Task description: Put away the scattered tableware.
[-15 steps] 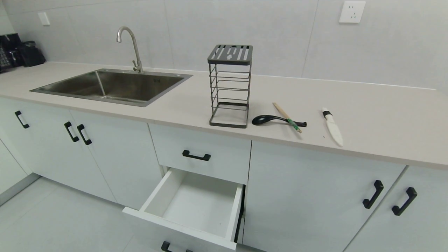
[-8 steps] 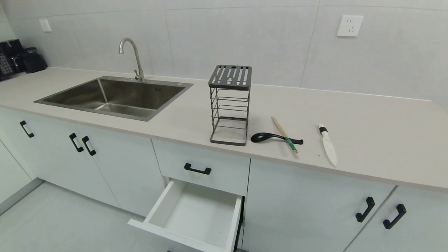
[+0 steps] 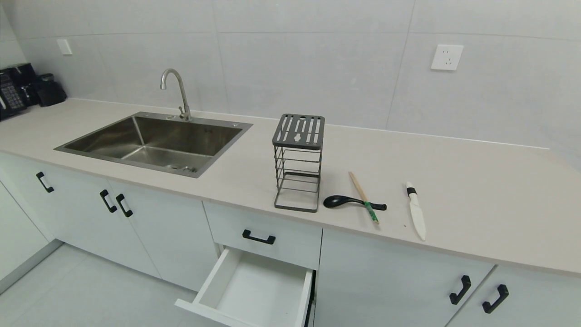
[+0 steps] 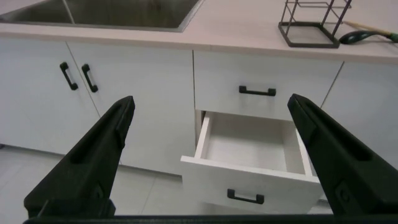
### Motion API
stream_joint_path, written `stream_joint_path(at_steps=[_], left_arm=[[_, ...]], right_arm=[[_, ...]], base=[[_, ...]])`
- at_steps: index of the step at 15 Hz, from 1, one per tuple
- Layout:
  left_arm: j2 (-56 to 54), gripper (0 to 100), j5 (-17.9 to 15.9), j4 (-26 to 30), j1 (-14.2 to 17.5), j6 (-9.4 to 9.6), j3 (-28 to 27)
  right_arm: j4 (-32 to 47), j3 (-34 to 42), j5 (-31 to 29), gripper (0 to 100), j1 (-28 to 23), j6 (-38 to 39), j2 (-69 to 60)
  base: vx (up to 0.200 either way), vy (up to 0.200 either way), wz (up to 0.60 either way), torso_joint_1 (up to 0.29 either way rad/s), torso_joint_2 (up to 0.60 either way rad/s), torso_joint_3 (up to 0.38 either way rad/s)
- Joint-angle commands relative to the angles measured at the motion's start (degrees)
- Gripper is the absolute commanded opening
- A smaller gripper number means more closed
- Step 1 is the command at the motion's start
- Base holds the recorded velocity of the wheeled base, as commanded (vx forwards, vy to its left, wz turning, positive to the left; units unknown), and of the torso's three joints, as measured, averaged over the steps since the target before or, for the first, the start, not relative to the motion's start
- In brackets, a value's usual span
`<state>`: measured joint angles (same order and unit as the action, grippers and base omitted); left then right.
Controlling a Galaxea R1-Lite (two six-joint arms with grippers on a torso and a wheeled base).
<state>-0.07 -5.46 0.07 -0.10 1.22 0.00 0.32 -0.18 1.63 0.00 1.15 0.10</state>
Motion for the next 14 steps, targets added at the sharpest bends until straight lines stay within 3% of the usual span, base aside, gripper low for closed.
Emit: stream_joint_path(at_steps=[1,5,10,14], left_arm=[[0.1,100,0.0,0.0,0.0,0.01,0.0],[0.1,100,0.0,0.0,0.0,0.01,0.0],[0.1,100,0.0,0.0,0.0,-0.08,0.0],[0.1,100,0.0,0.0,0.0,-0.08,0.0]], right_arm=[[0.0,0.0,0.0,0,0.0,0.0,0.1],[-0.1,0.0,0.0,0,0.0,0.0,0.1],[0.0,0.0,0.0,0,0.0,0.2,0.1],[0.0,0.0,0.0,0,0.0,0.2,0.1]], base=[[0.000,0.000,0.60,0.300,-0.57,-0.276],[0.000,0.000,0.60,0.309,-0.60,-0.295],[0.000,0.000,0.00,0.127,-0.25,-0.118],[0.000,0.000,-0.60,-0.082,0.17,0.086]])
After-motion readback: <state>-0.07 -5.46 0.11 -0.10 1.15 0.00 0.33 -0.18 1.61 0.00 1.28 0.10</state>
